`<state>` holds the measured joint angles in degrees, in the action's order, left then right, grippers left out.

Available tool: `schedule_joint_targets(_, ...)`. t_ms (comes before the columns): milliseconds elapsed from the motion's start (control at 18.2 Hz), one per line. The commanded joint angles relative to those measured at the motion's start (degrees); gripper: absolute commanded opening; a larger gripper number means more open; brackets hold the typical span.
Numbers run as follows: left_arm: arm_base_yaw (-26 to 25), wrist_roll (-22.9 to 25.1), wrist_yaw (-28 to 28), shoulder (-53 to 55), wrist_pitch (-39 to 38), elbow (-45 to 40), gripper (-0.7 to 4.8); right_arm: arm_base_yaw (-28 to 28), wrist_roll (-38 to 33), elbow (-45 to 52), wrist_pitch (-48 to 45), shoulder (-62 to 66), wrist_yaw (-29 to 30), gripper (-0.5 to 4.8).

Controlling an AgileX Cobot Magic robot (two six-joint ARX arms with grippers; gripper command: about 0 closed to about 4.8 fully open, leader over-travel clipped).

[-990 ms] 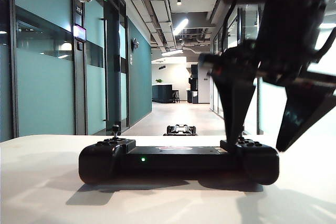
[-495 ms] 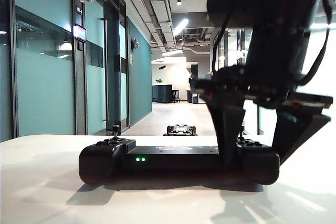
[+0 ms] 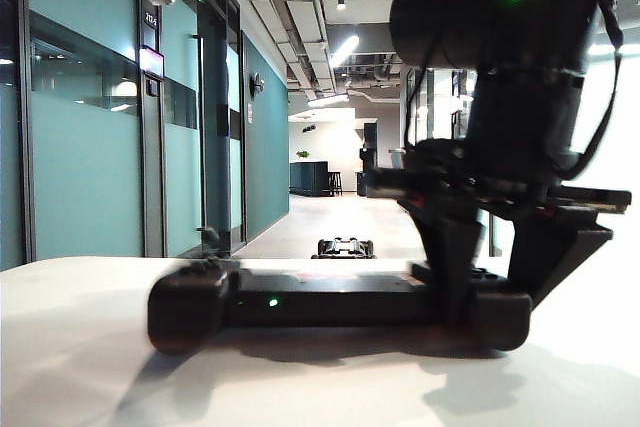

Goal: Push the left joystick on the remote control sitting on the white table forward to make the robot dog walk in a straight line until it approaches the door.

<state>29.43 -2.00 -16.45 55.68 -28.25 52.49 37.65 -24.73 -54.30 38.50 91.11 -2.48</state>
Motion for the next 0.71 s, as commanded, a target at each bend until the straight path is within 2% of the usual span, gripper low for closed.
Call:
schedule_joint_targets(55,0.02,0.04,-0.35,-0.11,-0.24,0.28,-0.05,0.33,-0.28,-0.17,-1.05,-0.35,0.50,2.09)
schedule_joint_targets(110,0.02,0.04,-0.39,-0.11,-0.22,0.28,-0.05,0.33,-0.55,-0.17,-0.85,-0.35,0.48,2.01)
schedule_joint_targets(220,0.02,0.09,-0.79,-0.02,0.07,0.26,-0.05,0.33,-6.60,-0.20,0.63,-0.37,-1.88,1.95)
schedule_joint_targets(330,0.02,0.17,-1.03,0.39,0.22,0.26,-0.05,0.33,-7.58,-0.20,2.56,-0.35,-1.92,1.95)
schedule_joint_targets(495,0.04,3.06,-1.88,1.95,1.27,0.15,-0.05,0.31,-11.65,-0.20,5.20,-0.35,-3.34,1.67)
schedule_joint_targets(715,0.02,7.08,-2.60,5.75,4.20,-0.24,-0.05,0.31,-13.38,-0.22,4.52,-0.37,-3.41,1.66)
